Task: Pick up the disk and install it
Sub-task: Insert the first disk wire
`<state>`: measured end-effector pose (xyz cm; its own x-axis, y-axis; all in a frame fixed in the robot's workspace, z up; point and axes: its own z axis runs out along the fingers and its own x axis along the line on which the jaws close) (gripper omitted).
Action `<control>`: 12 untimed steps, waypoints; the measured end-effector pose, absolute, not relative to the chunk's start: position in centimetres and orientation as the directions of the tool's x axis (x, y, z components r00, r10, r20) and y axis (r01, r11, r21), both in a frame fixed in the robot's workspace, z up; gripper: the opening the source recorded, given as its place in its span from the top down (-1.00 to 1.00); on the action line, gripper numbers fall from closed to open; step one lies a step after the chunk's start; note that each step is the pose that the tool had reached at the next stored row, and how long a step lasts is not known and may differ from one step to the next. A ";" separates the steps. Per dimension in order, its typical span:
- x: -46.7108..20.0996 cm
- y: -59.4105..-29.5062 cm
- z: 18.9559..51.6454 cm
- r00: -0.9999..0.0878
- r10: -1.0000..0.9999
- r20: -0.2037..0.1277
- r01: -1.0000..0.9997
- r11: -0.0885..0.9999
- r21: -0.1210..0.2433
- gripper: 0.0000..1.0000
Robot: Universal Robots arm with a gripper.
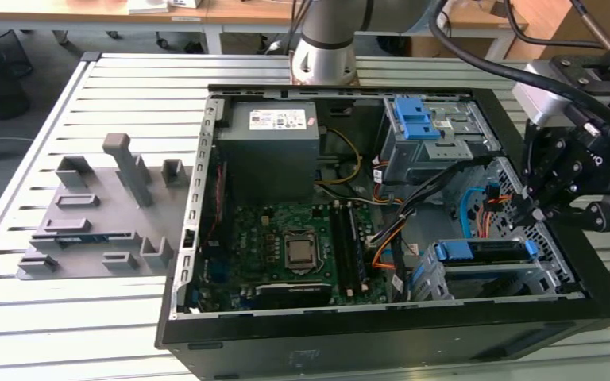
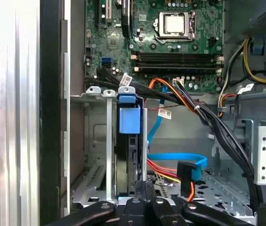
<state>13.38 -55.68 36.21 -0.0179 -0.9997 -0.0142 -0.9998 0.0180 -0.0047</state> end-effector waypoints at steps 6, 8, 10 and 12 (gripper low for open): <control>13.8 -55.4 36.2 -0.018 -1.000 -0.014 -1.000 0.018 -0.005 0.79; 13.9 -55.4 36.2 -0.018 -1.000 -0.013 -1.000 0.018 -0.005 0.79; 13.9 -55.4 36.2 -0.018 -1.000 -0.012 -1.000 0.018 -0.005 0.79; 14.0 -55.3 36.3 -0.018 -1.000 -0.011 -1.000 0.018 -0.005 0.79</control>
<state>13.96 -55.26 36.32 -0.0180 -0.9998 -0.0113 -0.9998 0.0180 -0.0047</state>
